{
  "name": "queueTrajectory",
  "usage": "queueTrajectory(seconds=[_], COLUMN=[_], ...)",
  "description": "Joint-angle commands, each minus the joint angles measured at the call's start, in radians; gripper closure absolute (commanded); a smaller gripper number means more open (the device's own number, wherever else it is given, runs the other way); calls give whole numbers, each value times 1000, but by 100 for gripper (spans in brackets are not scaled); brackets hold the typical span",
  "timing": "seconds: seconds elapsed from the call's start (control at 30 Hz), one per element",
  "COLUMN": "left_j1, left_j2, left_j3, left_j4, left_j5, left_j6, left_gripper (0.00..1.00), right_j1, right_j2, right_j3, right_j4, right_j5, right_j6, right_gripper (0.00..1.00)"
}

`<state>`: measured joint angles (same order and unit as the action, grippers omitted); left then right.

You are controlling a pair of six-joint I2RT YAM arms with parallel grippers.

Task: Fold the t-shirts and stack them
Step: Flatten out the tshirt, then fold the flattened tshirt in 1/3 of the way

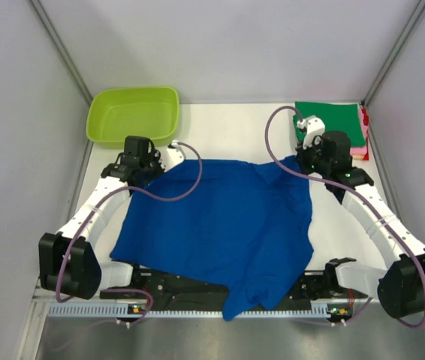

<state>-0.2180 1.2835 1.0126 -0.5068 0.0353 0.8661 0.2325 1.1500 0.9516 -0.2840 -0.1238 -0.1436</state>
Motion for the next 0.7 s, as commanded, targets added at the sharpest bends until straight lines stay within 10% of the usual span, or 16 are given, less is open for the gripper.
queueTrajectory(seconds=[0.0, 0.27, 0.5, 0.67], left_j1=[54, 173, 170, 152], left_j2=[6, 56, 91, 96], left_j3=[-52, 6, 69, 93], left_j4=[133, -86, -601, -526], left_j5=[127, 224, 235, 314], left_j6=[111, 350, 561, 362], left_gripper=[100, 97, 30, 23], right_j1=[-5, -5, -7, -5], right_j2=[-88, -196, -374, -397], right_j3=[-63, -148, -299, -350], right_j4=[86, -23, -27, -37], right_j5=[-45, -183, -326, -318], right_j6=[88, 295, 498, 493], right_gripper=[100, 100, 100, 100])
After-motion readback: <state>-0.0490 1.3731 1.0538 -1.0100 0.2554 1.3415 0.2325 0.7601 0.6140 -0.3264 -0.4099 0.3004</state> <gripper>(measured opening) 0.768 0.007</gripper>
